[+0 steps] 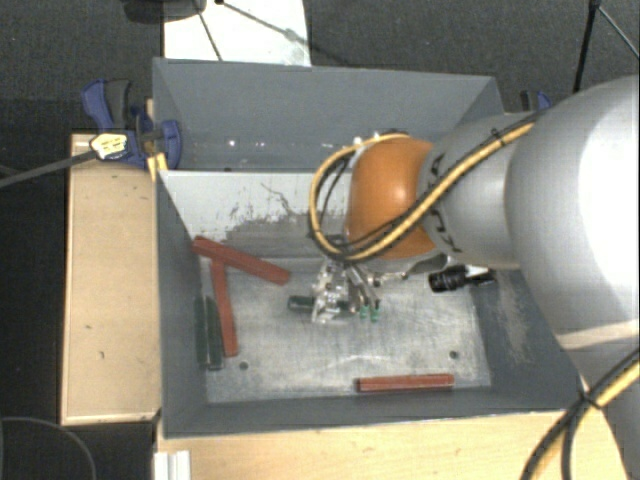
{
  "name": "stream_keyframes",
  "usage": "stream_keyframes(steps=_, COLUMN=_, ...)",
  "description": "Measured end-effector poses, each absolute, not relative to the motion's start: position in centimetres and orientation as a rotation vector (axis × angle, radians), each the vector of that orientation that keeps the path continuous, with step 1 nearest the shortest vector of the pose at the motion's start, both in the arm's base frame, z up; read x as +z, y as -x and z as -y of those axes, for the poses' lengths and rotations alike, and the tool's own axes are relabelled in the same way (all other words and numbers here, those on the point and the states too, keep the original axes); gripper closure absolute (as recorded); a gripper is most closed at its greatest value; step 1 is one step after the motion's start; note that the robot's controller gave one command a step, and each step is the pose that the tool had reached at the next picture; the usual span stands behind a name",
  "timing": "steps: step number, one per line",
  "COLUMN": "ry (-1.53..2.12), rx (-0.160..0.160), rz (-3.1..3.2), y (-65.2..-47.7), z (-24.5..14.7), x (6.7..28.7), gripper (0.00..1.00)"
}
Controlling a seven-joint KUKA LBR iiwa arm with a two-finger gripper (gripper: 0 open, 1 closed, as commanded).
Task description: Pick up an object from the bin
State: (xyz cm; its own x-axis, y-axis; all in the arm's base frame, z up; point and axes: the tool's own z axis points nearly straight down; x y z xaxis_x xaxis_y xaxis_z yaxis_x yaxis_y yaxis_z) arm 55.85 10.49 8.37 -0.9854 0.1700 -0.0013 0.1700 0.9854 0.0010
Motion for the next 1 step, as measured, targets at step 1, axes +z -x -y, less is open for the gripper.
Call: stream_keyframes(steps=1, ry=-0.267, rx=0.002, rz=-3.128, y=-55.92, z=-10.5, x=9.39, gripper=1.0)
